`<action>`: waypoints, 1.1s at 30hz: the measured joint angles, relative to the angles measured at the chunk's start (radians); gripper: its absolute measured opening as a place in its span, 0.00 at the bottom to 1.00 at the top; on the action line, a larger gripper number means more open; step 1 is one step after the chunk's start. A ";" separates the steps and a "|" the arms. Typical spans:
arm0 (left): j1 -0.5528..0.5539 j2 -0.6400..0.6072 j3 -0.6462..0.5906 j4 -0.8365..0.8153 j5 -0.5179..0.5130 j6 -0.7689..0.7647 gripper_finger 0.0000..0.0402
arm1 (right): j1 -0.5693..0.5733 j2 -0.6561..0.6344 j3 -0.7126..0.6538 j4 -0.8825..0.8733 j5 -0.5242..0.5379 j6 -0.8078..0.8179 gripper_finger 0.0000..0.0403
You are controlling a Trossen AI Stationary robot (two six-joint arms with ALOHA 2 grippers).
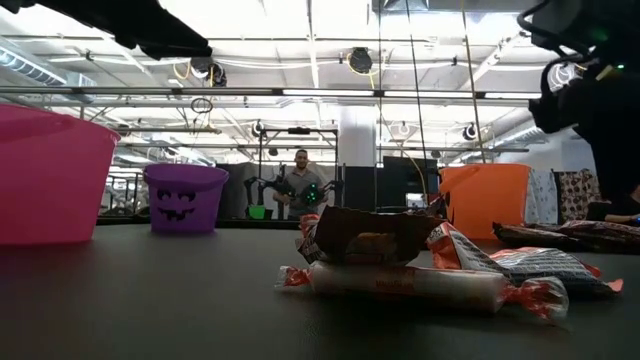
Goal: Sort candy by brand, put in halloween buckets
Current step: Put the brown candy into the orange bucket
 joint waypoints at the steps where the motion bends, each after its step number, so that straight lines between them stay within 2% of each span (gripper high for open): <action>1: 0.000 0.000 0.000 0.000 -0.001 0.000 0.44 | 0.000 0.000 -0.002 -0.001 0.000 0.000 0.41; 11: 0.000 0.003 0.000 0.051 -0.009 0.021 0.44 | 0.000 0.000 -0.002 0.009 -0.001 -0.028 0.42; 15: 0.000 0.003 0.000 0.054 -0.009 0.022 0.44 | 0.000 0.000 -0.002 0.010 -0.001 -0.028 0.50; 20: 0.000 0.003 0.000 0.060 -0.009 0.027 0.44 | 0.000 0.000 -0.005 0.018 -0.029 -0.026 0.65; 24: 0.000 0.003 0.000 0.058 -0.009 0.027 0.44 | 0.000 0.012 -0.057 0.065 -0.053 -0.021 0.74; 28: 0.000 0.003 0.000 0.053 -0.009 0.028 0.44 | -0.005 0.035 -0.090 0.066 -0.055 -0.026 0.77; 33: 0.000 0.003 0.000 0.048 -0.009 0.036 0.44 | -0.005 0.064 -0.107 0.103 -0.047 -0.025 0.75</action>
